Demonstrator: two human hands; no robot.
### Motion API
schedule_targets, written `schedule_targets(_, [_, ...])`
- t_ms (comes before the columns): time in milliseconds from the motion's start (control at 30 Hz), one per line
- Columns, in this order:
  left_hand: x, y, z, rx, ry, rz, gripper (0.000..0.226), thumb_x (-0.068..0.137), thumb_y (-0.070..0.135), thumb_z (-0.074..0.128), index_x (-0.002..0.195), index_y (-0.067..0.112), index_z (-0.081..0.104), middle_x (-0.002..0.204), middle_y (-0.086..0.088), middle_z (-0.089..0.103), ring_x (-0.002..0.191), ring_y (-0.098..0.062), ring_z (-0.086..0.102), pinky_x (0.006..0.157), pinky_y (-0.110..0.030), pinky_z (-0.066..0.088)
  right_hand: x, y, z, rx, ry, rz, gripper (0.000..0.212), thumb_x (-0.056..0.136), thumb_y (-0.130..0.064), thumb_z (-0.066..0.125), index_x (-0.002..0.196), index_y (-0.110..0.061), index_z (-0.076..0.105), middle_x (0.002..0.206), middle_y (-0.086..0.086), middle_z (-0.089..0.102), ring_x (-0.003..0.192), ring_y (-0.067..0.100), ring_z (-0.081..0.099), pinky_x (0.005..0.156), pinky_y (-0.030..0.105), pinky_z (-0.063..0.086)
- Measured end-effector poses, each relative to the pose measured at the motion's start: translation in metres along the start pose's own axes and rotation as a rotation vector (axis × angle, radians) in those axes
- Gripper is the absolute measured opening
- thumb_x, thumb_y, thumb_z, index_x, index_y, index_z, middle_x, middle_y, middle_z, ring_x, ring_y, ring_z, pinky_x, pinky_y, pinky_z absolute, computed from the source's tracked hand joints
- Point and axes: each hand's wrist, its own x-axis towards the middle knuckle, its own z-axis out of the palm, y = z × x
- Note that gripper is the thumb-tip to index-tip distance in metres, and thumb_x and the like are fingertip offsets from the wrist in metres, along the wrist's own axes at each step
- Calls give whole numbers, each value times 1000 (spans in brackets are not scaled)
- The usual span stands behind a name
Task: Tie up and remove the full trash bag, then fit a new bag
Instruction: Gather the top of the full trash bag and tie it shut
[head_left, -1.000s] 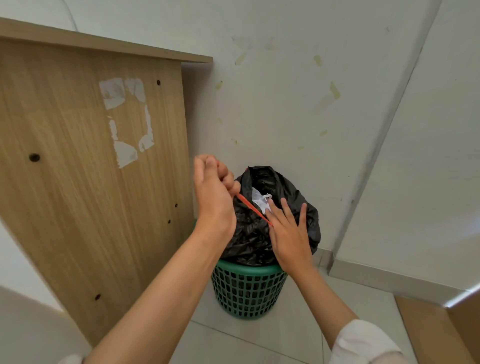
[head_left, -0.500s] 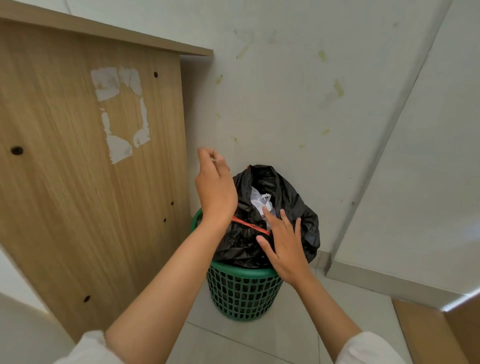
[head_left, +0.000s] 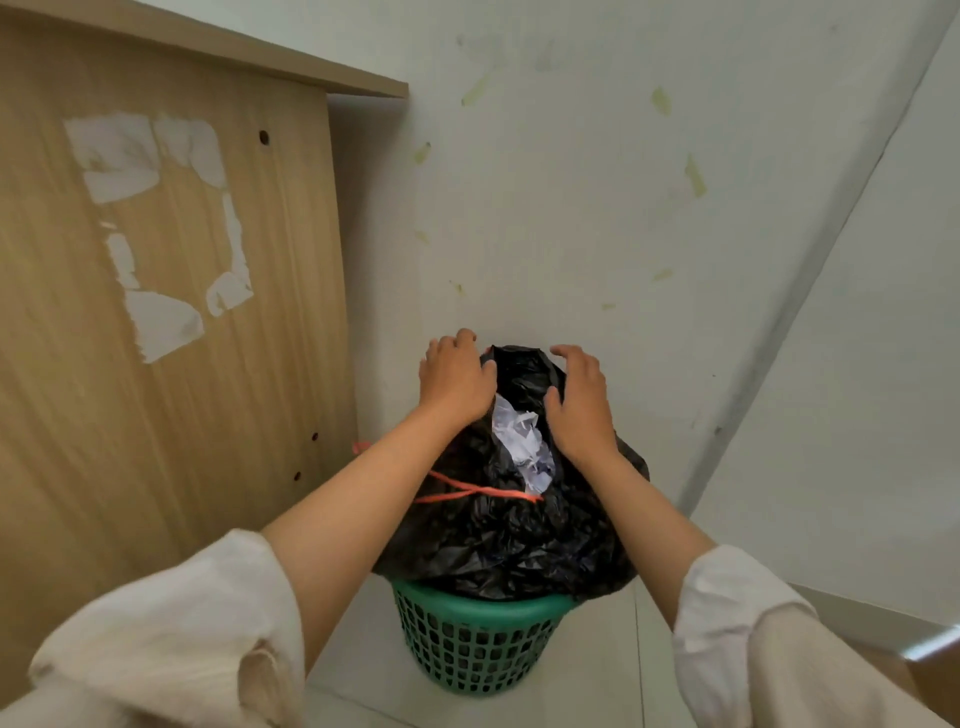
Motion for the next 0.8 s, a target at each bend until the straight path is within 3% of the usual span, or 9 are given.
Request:
schedule_targets(167, [48, -7, 17, 47, -117, -100, 44, 100, 25, 39, 137, 1, 38, 139, -21, 43, 129, -37, 38, 104, -42, 37, 28, -6, 17, 33, -39, -96, 45, 89, 3, 39, 131, -13, 44, 126, 11, 50, 114, 24, 48, 90, 23, 36])
schedule_targets(267, [68, -5, 29, -10, -140, -181, 43, 100, 29, 41, 132, 1, 46, 137, -20, 49, 124, -35, 47, 97, -38, 42, 33, -5, 19, 53, -31, -117, 44, 92, 0, 38, 134, -15, 43, 131, 8, 49, 118, 20, 46, 94, 20, 34])
schedule_targets(400, [71, -5, 42, 2, -128, -159, 27, 95, 30, 52, 117, 17, 60, 122, -7, 63, 110, -27, 59, 85, -34, 46, 35, -4, 20, 86, -28, -121, 46, 92, -3, 40, 137, -17, 40, 136, 4, 46, 124, 18, 43, 104, 26, 35])
schedule_targets(500, [65, -3, 41, -109, -28, -47, 14, 93, 20, 53, 101, 23, 64, 104, -2, 68, 94, -24, 63, 77, -33, 50, 30, -7, 21, 83, -45, -136, 55, 89, 0, 42, 141, -16, 36, 141, 6, 43, 133, 21, 37, 120, 42, 18])
schedule_targets(633, [51, 8, 19, -63, 121, 187, 10, 94, 24, 46, 95, 22, 56, 83, -3, 67, 73, -24, 61, 56, -29, 40, 27, -14, 20, 16, -80, -139, 67, 86, -13, 50, 149, -15, 25, 152, 6, 34, 146, 23, 21, 119, 46, -8])
schedule_targets(700, [46, 13, 8, -106, 96, 230, 7, 91, 26, 48, 90, 22, 54, 83, -3, 67, 71, -24, 61, 58, -31, 44, 27, -25, 18, -11, -53, -140, 68, 87, -28, 53, 149, -19, 25, 150, 2, 37, 144, 20, 25, 118, 48, -11])
schedule_targets(800, [36, 23, -9, -292, 10, 221, 10, 80, 34, 55, 73, 27, 58, 90, -3, 66, 85, -21, 63, 76, -36, 53, 24, -41, 10, -94, 37, -119, 61, 86, -37, 53, 143, -23, 37, 136, -1, 48, 132, 19, 39, 118, 51, -9])
